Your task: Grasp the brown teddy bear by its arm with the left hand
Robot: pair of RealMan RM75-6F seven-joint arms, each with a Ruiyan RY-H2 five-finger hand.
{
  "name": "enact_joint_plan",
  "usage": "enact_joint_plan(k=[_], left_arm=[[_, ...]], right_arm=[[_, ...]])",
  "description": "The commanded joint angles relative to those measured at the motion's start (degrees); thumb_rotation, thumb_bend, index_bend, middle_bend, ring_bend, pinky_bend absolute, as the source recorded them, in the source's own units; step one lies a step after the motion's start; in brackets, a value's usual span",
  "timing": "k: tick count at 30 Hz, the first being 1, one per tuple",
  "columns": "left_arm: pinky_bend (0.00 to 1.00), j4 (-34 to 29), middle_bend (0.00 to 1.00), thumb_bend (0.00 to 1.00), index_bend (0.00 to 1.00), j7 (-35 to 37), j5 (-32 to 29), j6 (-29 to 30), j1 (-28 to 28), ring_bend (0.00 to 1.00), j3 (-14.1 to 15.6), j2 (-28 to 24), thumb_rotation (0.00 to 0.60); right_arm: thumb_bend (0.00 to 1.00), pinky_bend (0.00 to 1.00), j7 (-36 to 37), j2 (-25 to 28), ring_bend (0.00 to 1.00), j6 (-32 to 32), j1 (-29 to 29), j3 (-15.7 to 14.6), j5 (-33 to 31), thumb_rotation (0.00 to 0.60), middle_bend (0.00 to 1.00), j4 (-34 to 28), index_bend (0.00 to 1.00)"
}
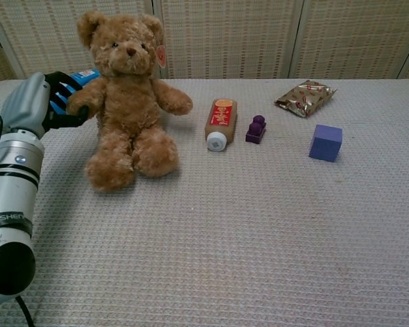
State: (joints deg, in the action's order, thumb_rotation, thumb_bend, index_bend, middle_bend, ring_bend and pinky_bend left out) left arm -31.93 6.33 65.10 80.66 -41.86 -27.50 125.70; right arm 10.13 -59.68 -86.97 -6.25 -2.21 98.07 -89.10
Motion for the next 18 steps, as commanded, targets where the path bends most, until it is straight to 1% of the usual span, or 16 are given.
enact_joint_plan(k=[1,3,6,10,12,14,18], left_arm=[[0.50,-0.87,0.55,0.40,0.43,-1.21,-0.56,-2.47,0.59,0.45,0.55,-0.33,0.600],[0.50,-1.71,0.57,0.40,0.45,-2.08,-0.84,-3.43,1.02,0.47,0.80,-0.62,0.600],[0.50,-2.04,0.57,0.40,0.45,-1.95,-0.54,-2.50,1.26,0.47,0.79,-0.56,0.600],[0.50,-0.92,0.52,0.40,0.39,0.33,0.89,-0.10,0.93,0.46,0.91,-0.10,0.600],[0.50,-0.28,0.50,0.40,0.37,1.02,1.17,0.15,0.70,0.45,0.88,0.17,0.600],[0.50,-0.68,0.51,0.40,0.39,1.02,0.91,-0.92,0.81,0.45,0.90,0.04,0.600],[0.50,-2.26,0.58,0.40,0.47,-1.00,-0.05,-3.06,1.41,0.48,0.91,-0.66,0.600]], right_arm=[[0.13,0.03,0.14,0.05,0.00,-0.05,0.02,-0.10,0.17,0.600,0.04,0.05,0.00],[0.13,0.03,0.23,0.06,0.00,-0.22,0.05,-0.03,0.17,0.600,0.04,0.06,0.00],[0.13,0.03,0.21,0.01,0.00,-0.27,0.09,0.02,0.05,0.600,0.04,0.08,0.00],[0.13,0.03,0.18,0.01,0.00,-0.14,0.02,0.06,-0.02,0.600,0.04,0.05,0.00],[0.13,0.03,0.11,0.02,0.00,-0.04,0.00,0.00,0.01,0.600,0.04,0.03,0.00],[0.13,0.03,0.15,0.06,0.00,0.01,-0.01,-0.04,0.06,0.600,0.04,0.02,0.00],[0.13,0.03,0.14,0.06,0.00,-0.04,0.01,-0.02,0.03,0.600,0.04,-0.01,0.00]])
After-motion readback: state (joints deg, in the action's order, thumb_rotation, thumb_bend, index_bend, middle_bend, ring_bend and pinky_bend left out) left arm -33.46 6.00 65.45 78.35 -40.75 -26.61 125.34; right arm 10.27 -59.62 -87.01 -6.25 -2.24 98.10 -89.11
